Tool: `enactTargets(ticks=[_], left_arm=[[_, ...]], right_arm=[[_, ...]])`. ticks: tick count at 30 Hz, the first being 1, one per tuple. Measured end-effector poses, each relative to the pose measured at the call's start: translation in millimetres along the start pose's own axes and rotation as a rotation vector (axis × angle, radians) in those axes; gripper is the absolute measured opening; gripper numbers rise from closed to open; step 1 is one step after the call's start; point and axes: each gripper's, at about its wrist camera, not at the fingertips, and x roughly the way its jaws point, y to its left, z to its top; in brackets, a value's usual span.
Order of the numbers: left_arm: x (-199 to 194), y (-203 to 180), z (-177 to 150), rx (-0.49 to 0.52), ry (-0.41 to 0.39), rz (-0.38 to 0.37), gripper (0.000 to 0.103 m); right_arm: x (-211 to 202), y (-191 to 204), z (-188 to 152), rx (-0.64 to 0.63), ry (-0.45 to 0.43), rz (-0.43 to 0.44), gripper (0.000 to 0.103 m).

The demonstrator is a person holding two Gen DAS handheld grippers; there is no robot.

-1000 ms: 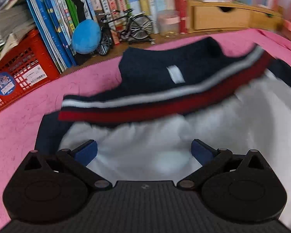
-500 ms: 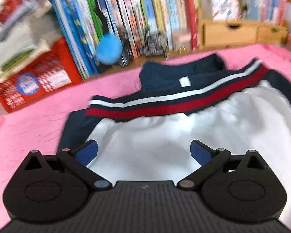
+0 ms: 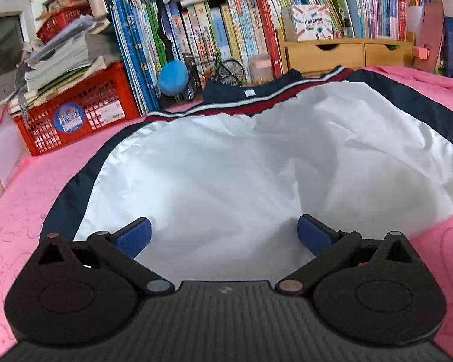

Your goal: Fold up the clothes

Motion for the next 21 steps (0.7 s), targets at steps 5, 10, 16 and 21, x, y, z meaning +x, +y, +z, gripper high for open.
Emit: enactTargets(ticks=[5,10,16,21], left_arm=[[5,15,-2,-0.11,0.038,-0.074,0.103],[4,15,-6,-0.129,0.04,-0.083,0.103],[3,19,-8,-0.146,0.036,-0.099,0.103],[-24,69,-30,-0.27,0.019,-0.122,0.103]], right_arm=[[45,6,17,-0.021,0.078,0.047,0.103],[53,5,20,0.126,0.132,0.179,0.103],[75,12,27,0.137,0.104,0.099,0.089],[84,38,20,-0.061,0.129,-0.073,0.027]])
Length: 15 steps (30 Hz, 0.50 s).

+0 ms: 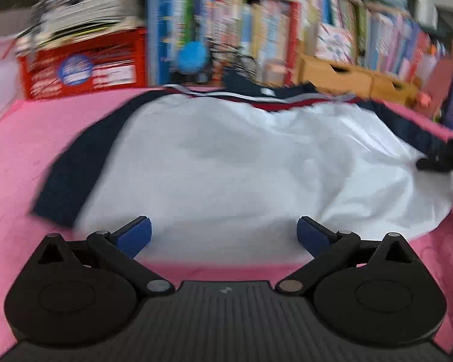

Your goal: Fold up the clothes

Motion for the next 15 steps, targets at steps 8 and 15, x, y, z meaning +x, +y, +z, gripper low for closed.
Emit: enactTargets(ticks=[8,15], left_arm=[[-41,141,-18,-0.36,-0.074,0.168,0.103],[-68,182,-32,-0.441,-0.11,0.18,0.103]], right_arm=[[-57,188,-93,-0.958,-0.415,0.053,0.016],[-28,284,-243,-1.417,-0.284,0.33,0.007]])
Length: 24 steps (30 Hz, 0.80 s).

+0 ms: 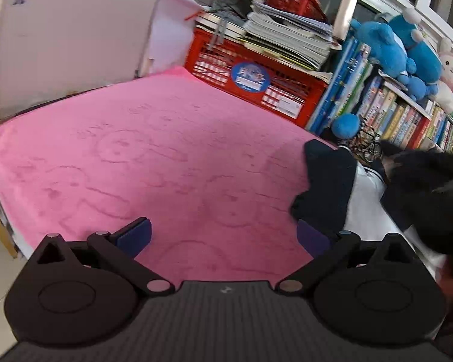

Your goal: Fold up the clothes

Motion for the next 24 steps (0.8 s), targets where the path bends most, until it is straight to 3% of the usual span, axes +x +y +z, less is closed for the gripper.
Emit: enactTargets(ticks=[3,5,7,10,12,18,20,24], left_arm=[[-2,4,-3,0.0,-0.013,-0.02,0.103],[0,1,-5,0.024,-0.023,-0.014,0.103],[3,-3,-8,0.058,-0.031,0.011,0.103],[7,-12,-12,0.105,-0.039,0.053,0.103],[10,-17,-13,0.132,-0.039,0.08,0.103],[10,-19,-17,0.165,-0.039,0.096,0.103],[11,-20,-18,0.174,-0.039,0.101,0.103],[13,-27,-21,0.21,-0.041,0.131,0.103]], right_arm=[[1,4,-6,0.039,0.061,0.027,0.012],[-16,-11,-16,0.067,0.071,-0.024,0.023],[-38,-30,-28,0.074,0.074,-0.1,0.044],[-46,-45,-49,-0.045,0.107,-0.234,0.047],[-30,-49,-62,-0.111,0.155,-0.28,0.047],[-1,-36,-76,-0.204,0.205,-0.214,0.047],[9,-31,-78,-0.232,0.204,-0.228,0.054],[23,-45,-80,-0.135,0.241,-0.287,0.057]])
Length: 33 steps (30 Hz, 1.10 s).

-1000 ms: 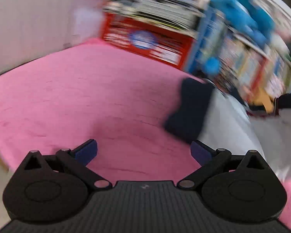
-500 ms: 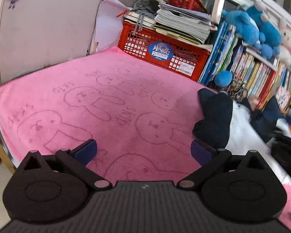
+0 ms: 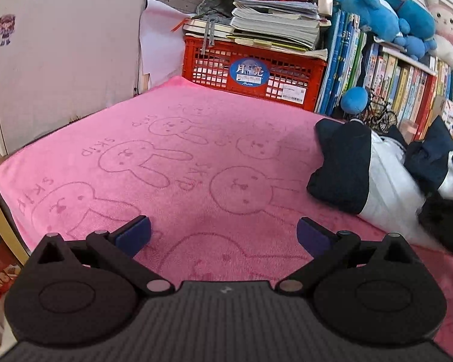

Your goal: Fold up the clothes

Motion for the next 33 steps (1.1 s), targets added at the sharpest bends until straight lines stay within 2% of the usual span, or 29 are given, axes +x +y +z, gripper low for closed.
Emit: enactTargets(ticks=[3,6,8,10,11,14,19,21,23,24,25,27,29,30,31,33], left_arm=[[2,-4,-1,0.022,0.0,0.022,0.103],[2,-4,-2,0.032,-0.003,0.021,0.103],[1,0,-2,0.018,-0.01,0.003,0.103],[0,5,-1,-0.007,-0.015,-0.015,0.103],[0,6,-1,-0.014,-0.016,-0.021,0.103],[-1,8,0,-0.026,-0.017,-0.034,0.103],[-3,12,-1,-0.031,-0.024,-0.062,0.103],[-3,14,-1,-0.037,-0.027,-0.071,0.103],[-3,13,-1,-0.033,-0.027,-0.068,0.103],[-3,12,-2,-0.03,-0.026,-0.065,0.103],[-3,11,-2,-0.026,-0.026,-0.061,0.103],[-3,10,-2,-0.021,-0.024,-0.055,0.103],[-3,10,-1,-0.02,-0.021,-0.054,0.103],[-3,10,-1,-0.021,-0.02,-0.055,0.103],[-3,10,-1,-0.023,-0.019,-0.056,0.103],[-3,11,-1,-0.021,-0.019,-0.059,0.103]], right_arm=[[16,-10,1,0.075,0.047,0.016,0.057],[24,-25,6,0.154,0.05,0.035,0.009],[15,-47,14,0.264,-0.016,0.003,0.008],[-5,-63,29,0.293,-0.148,-0.05,0.007],[-16,-64,39,0.282,-0.199,-0.036,0.007],[-46,-45,58,0.206,-0.305,0.082,0.007],[-56,14,39,0.029,-0.283,0.23,0.006],[-57,35,31,-0.031,-0.264,0.27,0.007],[-59,37,24,-0.048,-0.262,0.221,0.012],[-60,37,23,-0.054,-0.271,0.188,0.019],[-62,35,21,-0.059,-0.277,0.16,0.035],[-60,32,21,-0.068,-0.271,0.118,0.055],[-47,31,21,-0.076,-0.227,0.106,0.059],[-38,31,21,-0.063,-0.194,0.12,0.057],[-30,30,22,-0.042,-0.16,0.142,0.031],[-16,22,29,0.058,-0.093,0.2,0.013]])
